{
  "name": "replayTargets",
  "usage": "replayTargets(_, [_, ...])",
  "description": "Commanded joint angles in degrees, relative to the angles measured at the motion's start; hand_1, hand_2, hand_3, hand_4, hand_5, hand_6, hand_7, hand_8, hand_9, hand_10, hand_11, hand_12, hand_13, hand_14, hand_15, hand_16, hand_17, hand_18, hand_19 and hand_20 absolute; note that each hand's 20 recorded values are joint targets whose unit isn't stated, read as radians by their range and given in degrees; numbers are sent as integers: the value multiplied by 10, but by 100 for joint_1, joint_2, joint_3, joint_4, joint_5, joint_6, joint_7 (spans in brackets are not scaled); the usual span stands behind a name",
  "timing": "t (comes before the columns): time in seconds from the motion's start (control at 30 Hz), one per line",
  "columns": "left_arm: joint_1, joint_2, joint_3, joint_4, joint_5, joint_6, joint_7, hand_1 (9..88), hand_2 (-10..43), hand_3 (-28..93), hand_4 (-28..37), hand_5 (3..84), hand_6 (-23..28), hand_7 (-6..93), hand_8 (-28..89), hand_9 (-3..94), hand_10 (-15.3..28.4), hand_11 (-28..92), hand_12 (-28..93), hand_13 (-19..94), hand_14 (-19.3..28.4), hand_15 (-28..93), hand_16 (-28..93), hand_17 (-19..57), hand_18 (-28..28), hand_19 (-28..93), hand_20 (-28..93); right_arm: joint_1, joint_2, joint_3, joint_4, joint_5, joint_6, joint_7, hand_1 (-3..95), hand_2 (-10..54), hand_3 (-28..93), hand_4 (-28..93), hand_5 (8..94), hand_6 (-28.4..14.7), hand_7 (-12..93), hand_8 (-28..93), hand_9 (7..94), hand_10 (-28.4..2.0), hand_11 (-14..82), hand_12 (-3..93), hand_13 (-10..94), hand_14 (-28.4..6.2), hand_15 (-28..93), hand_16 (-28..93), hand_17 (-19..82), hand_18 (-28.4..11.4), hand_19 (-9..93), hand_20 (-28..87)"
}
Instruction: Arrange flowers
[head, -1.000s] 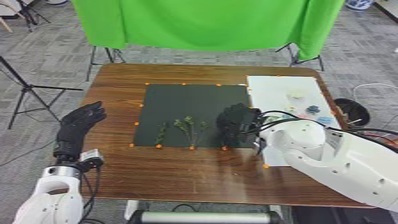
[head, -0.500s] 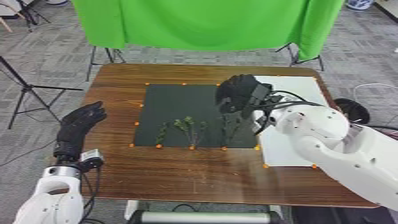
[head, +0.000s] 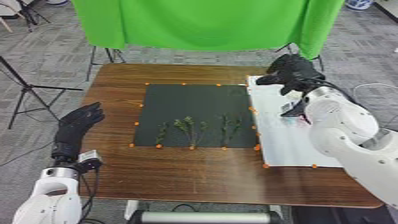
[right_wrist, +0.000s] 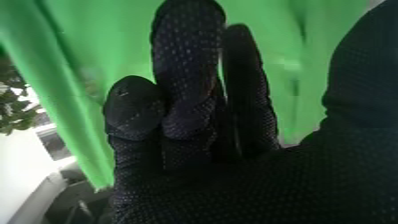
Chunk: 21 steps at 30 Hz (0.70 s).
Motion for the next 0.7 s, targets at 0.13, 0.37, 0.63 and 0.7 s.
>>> replayTargets(0.13, [104,-49,-36,-43,9,-59,-11,279,-85,703,-200,499,19,176,-85,467,130,190,105,376,166,254,7,65,136,125,209,-1349,407,1125,-153,-222,-696,158,292,-95,667,-199,581,3,158,-65,663,-153,109,183,841,-58,437,336,575,-121,854,413])
replayTargets(0.37, [132,-62,-41,-60,10,-56,-10,280,-85,702,-200,499,19,175,-85,467,129,191,105,376,165,253,6,65,136,126,209,-1810,447,1403,-145,-199,-805,152,294,-95,659,-192,590,12,164,-69,672,-157,112,186,841,-60,449,332,575,-123,858,413])
replayTargets(0.63, [71,-59,18,-34,19,-98,-43,281,-84,701,-201,499,18,176,-86,467,130,190,105,376,166,253,7,65,136,125,209,-1461,321,908,106,-224,-708,157,298,-95,663,-190,592,17,172,-73,676,-154,115,187,842,-60,453,328,574,-123,860,411])
replayTargets(0.7, [51,-58,30,-27,31,-112,-48,281,-83,700,-201,499,17,177,-86,467,130,190,105,376,166,253,7,66,136,124,209,-1361,309,779,167,-239,-660,164,301,-95,666,-190,591,18,173,-73,677,-153,116,187,843,-60,456,328,575,-124,860,410])
